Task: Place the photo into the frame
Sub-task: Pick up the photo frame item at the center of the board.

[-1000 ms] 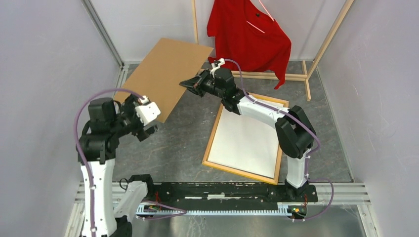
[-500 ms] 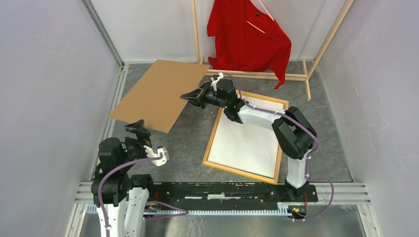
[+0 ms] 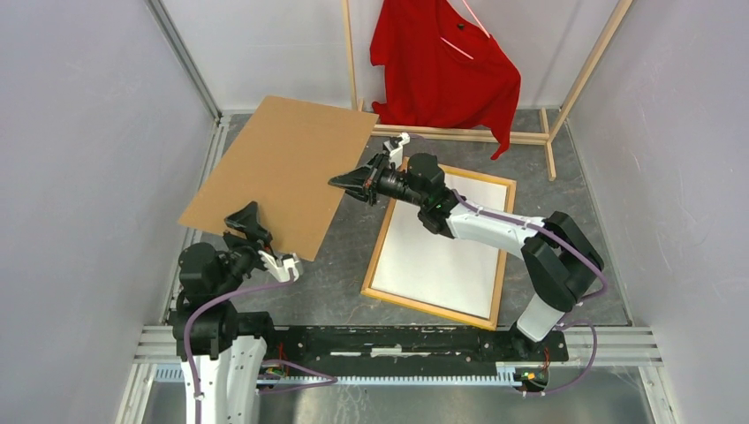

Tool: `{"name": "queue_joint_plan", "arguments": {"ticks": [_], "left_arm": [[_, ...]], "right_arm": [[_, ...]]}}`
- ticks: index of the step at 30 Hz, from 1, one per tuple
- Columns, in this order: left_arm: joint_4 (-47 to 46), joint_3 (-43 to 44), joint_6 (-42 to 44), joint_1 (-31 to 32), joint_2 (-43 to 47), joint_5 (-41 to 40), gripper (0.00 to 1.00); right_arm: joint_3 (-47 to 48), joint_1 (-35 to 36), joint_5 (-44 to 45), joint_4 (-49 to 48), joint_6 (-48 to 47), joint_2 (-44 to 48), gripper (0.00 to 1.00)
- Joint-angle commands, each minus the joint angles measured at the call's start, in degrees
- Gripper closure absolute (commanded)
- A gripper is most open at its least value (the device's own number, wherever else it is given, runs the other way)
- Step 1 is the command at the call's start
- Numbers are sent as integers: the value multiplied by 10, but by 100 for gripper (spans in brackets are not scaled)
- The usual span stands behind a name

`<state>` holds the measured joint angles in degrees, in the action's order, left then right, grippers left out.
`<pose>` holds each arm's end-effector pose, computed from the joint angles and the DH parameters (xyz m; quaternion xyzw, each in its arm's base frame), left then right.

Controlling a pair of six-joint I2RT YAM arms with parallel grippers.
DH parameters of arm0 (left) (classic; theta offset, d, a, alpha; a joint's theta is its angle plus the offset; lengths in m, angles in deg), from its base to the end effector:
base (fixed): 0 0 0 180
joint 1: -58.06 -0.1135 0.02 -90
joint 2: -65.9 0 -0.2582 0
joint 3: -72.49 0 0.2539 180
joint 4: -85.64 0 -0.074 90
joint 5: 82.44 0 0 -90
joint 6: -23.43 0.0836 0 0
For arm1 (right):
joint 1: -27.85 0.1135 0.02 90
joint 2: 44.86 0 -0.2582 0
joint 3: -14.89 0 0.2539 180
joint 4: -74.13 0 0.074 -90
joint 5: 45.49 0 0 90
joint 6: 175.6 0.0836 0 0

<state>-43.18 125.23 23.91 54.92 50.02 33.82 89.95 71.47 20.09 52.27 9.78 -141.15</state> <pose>0.1210 -0.0304 0.2996 0.6319 0.4601 0.3128 0.5397 0.2911 0.3252 0.2799 0.1647 0.6840 0.7030 0.1041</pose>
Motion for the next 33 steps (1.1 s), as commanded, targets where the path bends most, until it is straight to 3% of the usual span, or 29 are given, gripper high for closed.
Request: {"name": "queue_joint_plan", "arguments": {"ticks": [1,8,10,12,16,21,24,29,33], "left_arm": [[-46,13,-29,-1,-6,30,40],[-57,18,-38,-1,-13,23,86],[-84,13,-50,-1,-9,19,96],[-99,12,-61,-1,-7,17,98],[-93,30,-83,-1,-17,28,98],[-33,76,-100,-1,-50,49,98],[10,104,-103,-1,-79,67,98],[71,151,-91,-1,-112,109,98],[122,193,-80,-1,-137,132,98]], "right_arm": [[5,26,-16,-86,11,35,100],[-1,40,-26,-69,-9,46,99],[1,40,-43,-56,-31,44,83],[9,34,-72,-37,-73,47,69],[45,7,-134,122,-244,72,35],[146,-41,-160,461,-625,105,5],[233,-41,-64,636,-864,130,2],[163,-28,40,562,-1094,238,2],[29,-6,-2,451,-1299,323,2]]}}
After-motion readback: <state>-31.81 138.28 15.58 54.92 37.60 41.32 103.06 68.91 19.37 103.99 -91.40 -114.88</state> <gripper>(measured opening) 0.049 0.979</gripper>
